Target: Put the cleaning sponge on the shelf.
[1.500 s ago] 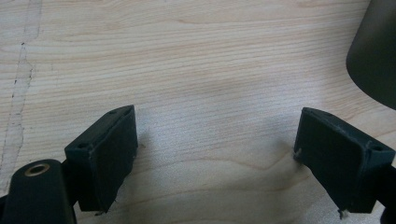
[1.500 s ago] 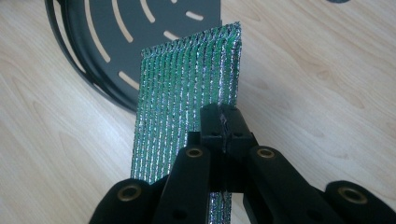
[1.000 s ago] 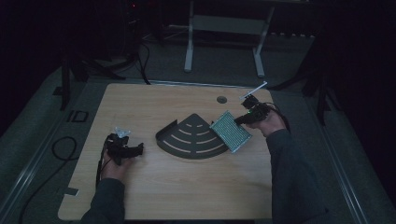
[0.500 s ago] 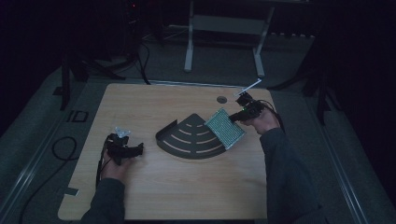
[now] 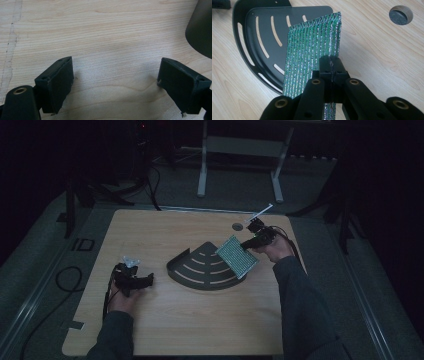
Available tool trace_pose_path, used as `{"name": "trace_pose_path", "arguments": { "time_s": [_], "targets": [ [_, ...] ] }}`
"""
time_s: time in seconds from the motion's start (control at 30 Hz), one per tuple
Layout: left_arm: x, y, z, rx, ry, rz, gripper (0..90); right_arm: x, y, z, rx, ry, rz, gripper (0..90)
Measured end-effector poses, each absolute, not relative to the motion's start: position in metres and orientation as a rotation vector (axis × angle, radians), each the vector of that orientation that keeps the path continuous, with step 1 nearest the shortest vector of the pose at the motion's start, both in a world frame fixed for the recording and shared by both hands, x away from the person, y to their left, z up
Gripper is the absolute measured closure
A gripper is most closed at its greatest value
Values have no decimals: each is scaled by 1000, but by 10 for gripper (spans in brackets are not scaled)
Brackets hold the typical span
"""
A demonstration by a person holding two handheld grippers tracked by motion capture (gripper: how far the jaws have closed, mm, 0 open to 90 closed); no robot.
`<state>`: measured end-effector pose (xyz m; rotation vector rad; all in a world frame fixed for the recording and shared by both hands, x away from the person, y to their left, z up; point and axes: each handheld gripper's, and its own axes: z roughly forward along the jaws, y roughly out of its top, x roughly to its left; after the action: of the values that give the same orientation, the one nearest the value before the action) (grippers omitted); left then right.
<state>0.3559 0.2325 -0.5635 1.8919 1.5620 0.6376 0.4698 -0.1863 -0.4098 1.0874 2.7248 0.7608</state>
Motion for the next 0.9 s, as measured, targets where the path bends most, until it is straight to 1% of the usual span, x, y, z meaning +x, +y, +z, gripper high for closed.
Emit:
{"name": "trace_pose_path", "arguments": {
  "time_s": [0.9],
  "targets": [
    [356,233,-564,1892,1562,638,137,480,-167,-429,1073,2745,741,895]
  ]
}}
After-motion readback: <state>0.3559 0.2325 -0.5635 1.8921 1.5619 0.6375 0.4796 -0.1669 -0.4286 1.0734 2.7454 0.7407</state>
